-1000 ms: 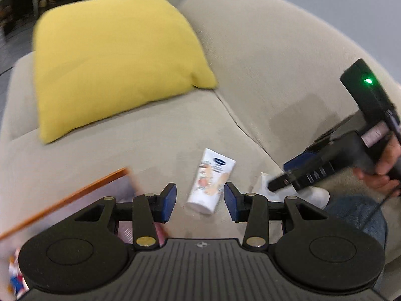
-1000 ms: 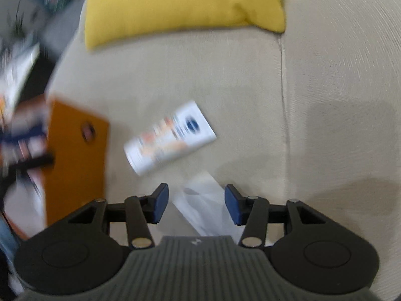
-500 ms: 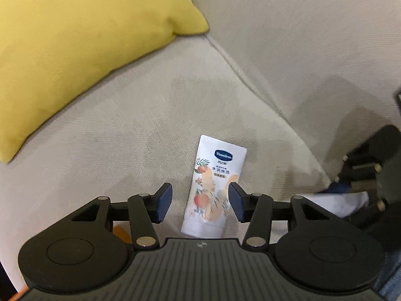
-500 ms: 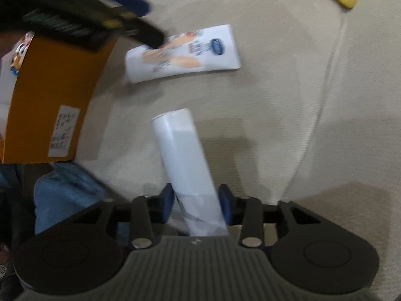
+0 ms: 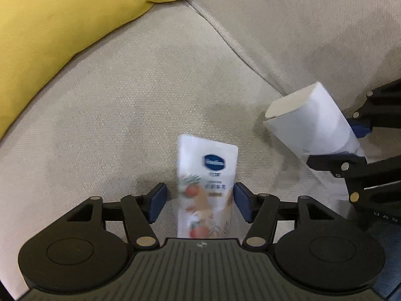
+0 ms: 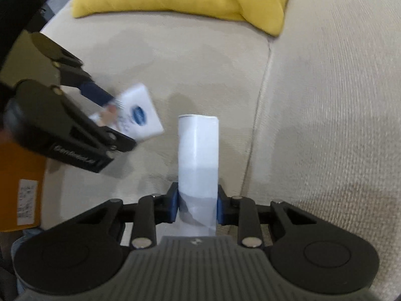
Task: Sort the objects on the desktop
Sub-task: 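Grasp the white paper roll with the right tool while the left tool grasps the Vaseline tube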
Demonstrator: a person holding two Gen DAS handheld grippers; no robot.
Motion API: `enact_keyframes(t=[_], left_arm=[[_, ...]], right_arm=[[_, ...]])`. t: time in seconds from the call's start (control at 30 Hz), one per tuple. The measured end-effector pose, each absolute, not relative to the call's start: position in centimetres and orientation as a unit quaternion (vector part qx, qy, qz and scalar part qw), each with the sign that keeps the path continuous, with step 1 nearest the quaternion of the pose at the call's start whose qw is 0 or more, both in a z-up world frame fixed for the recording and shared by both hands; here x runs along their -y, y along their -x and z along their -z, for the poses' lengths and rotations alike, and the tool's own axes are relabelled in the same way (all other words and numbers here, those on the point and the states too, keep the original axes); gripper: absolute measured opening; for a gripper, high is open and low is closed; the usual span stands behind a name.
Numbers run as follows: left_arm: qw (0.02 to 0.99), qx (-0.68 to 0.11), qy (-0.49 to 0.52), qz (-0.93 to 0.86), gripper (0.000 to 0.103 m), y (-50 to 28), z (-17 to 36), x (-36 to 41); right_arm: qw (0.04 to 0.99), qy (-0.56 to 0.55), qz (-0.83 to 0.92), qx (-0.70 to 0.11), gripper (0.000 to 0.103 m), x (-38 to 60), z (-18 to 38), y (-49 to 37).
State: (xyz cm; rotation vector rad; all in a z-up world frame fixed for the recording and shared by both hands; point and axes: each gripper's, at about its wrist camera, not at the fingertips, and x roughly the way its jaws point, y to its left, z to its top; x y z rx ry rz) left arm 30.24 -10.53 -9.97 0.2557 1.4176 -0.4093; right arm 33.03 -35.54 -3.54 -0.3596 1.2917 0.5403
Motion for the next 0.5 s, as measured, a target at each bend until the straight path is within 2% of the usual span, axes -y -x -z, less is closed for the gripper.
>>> enact_keyframes(t=[0.1,0.5], left_arm=[[0.737,-0.639,-0.126,0.181,0.060,-30.0,9.9,10.7],[0.768,-0.603,-0.127,0.173,0.059,-27.1,6.5,9.8]], right_arm=[[0.742,0.168,-0.244,-0.602,0.030,35.4,4.6,-32.8],[0.744,0.177,-0.247,-0.595,0.030,34.6,4.7,-32.7]])
